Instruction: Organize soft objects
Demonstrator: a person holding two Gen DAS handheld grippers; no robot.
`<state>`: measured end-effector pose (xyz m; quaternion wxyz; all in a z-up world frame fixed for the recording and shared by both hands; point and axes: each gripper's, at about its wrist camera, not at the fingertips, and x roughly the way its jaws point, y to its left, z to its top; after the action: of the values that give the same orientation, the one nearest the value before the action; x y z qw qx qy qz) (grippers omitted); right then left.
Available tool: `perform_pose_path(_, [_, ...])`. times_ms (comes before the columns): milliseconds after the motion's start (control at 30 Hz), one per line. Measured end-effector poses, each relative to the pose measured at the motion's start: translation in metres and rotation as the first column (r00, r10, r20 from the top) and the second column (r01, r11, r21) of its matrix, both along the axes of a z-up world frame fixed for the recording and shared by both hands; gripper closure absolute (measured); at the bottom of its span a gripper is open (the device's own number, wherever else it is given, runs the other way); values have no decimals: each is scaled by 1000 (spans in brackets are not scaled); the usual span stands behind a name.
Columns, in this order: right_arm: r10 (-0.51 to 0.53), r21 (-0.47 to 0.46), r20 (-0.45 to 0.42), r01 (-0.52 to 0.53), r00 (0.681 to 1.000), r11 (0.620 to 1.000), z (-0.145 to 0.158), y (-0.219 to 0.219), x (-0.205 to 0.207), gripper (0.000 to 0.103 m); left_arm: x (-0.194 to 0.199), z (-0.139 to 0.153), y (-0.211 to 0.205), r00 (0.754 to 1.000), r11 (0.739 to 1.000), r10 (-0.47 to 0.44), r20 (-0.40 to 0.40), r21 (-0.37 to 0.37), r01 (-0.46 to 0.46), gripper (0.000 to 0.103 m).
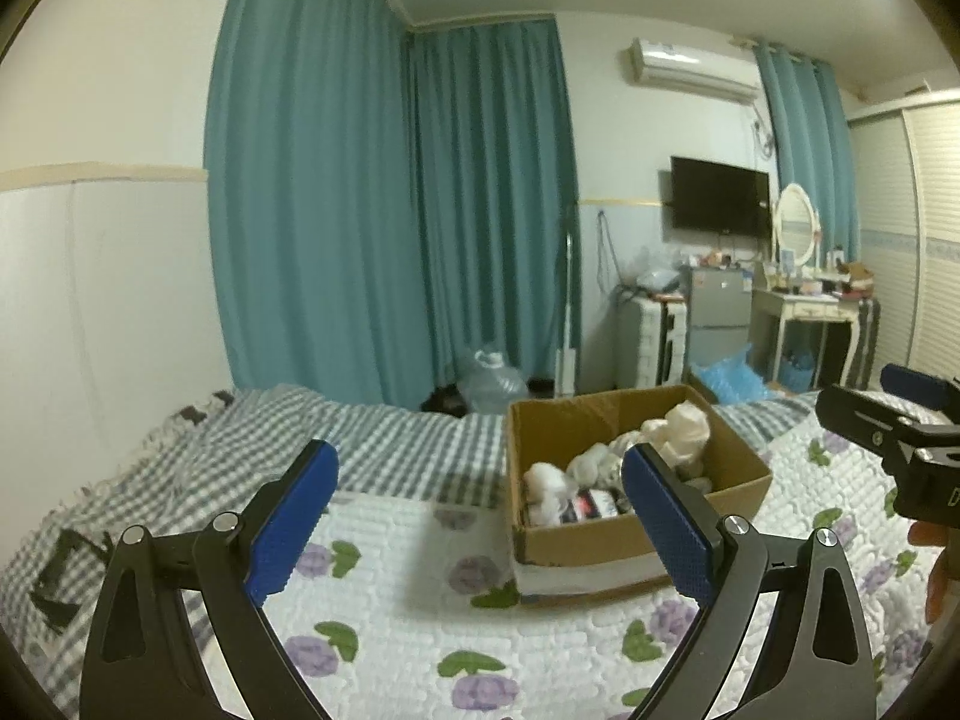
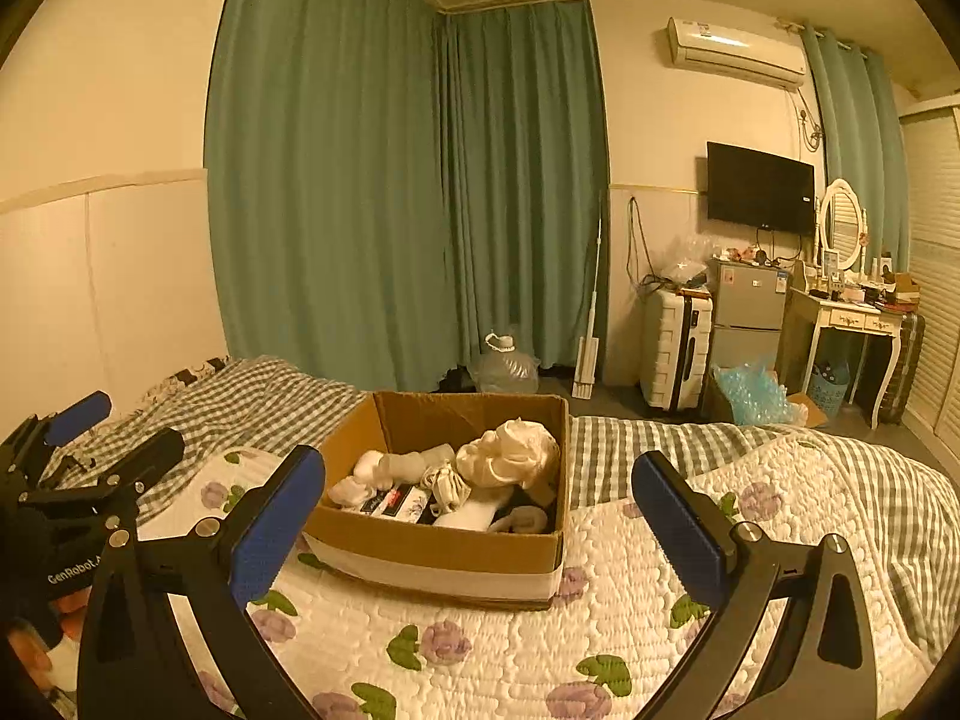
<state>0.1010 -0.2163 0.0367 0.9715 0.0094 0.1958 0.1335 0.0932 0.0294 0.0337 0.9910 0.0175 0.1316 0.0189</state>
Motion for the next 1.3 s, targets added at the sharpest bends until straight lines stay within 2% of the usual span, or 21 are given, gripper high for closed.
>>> perform_pose_path(600, [-7,16,13,6,1000,1000,-8,2,-6,0,-6,-6,5,1000,999,-24,6,-47,25,6])
perform_pose_path(1300, [4,-8,1,-4,1000,1000,-17,11,-4,0,-6,-12,2,999,999,-36,4,-20,36,6])
